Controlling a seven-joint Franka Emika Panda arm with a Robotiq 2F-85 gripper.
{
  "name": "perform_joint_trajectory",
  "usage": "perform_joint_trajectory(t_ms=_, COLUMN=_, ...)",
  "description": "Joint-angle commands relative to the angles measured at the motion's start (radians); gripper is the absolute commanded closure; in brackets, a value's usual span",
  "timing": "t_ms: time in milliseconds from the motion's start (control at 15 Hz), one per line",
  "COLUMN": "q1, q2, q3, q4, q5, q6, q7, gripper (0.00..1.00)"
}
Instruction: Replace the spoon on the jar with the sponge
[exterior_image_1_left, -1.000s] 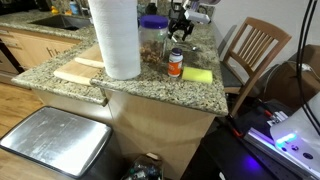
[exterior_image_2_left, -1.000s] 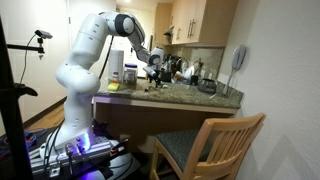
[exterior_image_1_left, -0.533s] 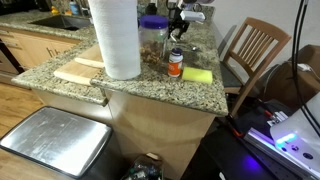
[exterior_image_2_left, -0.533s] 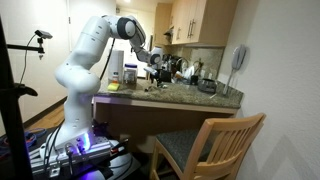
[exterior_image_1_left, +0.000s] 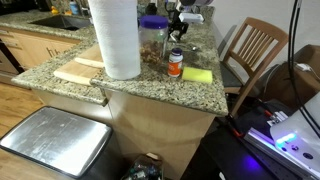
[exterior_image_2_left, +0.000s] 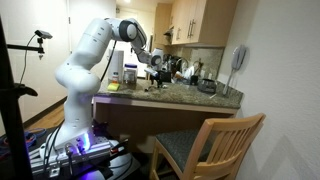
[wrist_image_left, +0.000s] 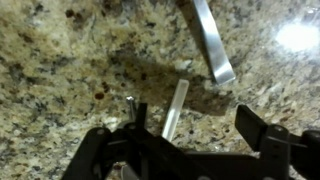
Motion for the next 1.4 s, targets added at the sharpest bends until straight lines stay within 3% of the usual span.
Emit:
perform_joint_trajectory(t_ms=0, q1=0.006, q2=0.029, q3=-0.007, q4=0.034, q5=-0.013, q6=-0.033, q7=0.012, gripper=0.43)
perform_joint_trajectory(t_ms=533, q1=0.025, q2=0.011, q3=-0.028, q4=0.015, q5=-0.078, q6=-0.073, q7=0.029, gripper=0.98)
perform_joint_trajectory(t_ms=1000, q1=0.073, q2=0.004, q3=-0.028, q4=0.017, q5=-0.169, q6=-0.11, q7=0.064, gripper=0.97)
perform_joint_trajectory(t_ms=1333, q1=0.064, q2=-0.042, q3=-0.069, q4=0.006, q5=-0.213, q6=-0.135, q7=0.138, gripper=0.97)
